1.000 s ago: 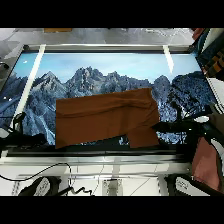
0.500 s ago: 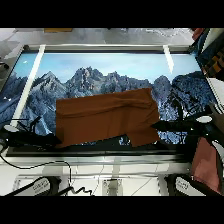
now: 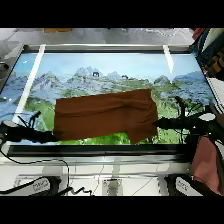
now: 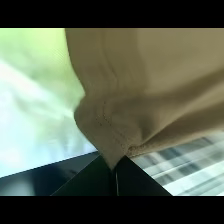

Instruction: Fold the clothes and pants, and hang the long-sleeved shirts on hangers.

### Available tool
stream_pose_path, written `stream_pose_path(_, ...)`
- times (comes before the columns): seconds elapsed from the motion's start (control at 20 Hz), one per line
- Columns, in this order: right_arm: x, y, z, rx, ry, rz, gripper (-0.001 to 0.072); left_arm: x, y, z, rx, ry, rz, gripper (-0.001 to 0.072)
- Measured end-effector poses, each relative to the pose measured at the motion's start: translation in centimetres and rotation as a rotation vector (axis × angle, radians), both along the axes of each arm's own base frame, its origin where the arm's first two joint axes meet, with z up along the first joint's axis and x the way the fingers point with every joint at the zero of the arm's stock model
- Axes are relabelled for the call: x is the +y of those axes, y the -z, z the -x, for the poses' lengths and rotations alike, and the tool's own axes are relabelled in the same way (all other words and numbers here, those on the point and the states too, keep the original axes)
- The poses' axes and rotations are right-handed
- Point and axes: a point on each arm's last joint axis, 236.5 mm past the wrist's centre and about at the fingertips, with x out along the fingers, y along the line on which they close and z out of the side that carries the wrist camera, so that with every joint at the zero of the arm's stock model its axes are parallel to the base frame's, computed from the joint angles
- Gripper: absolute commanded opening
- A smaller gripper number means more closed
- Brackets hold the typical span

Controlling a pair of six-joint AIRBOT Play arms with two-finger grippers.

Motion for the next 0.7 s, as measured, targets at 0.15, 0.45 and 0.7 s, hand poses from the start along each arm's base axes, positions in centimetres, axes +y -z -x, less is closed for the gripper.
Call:
stream_pose_path(0.15, -0.5, -2.6, 0.5, -0.057, 0.013, 0.063, 0.0013, 0.8, -4.7, -2.8, -0.166, 0.008, -0.057, 0.0015)
stream_pose_path(0.45, 0.1, -7.3, 0.1, -0.204, 0.134, 0.132, 0.0013, -0.3, -11.6, -6.8, -0.448, -0.096, -0.046, 0.0013)
stream_pose_path(0.7, 0.3, -6.9, -7.1, -0.319, 0.339, 0.165, 0.0013, -0.5, -12.4, -12.4, -0.554, -0.300, -0.006, 0.0013)
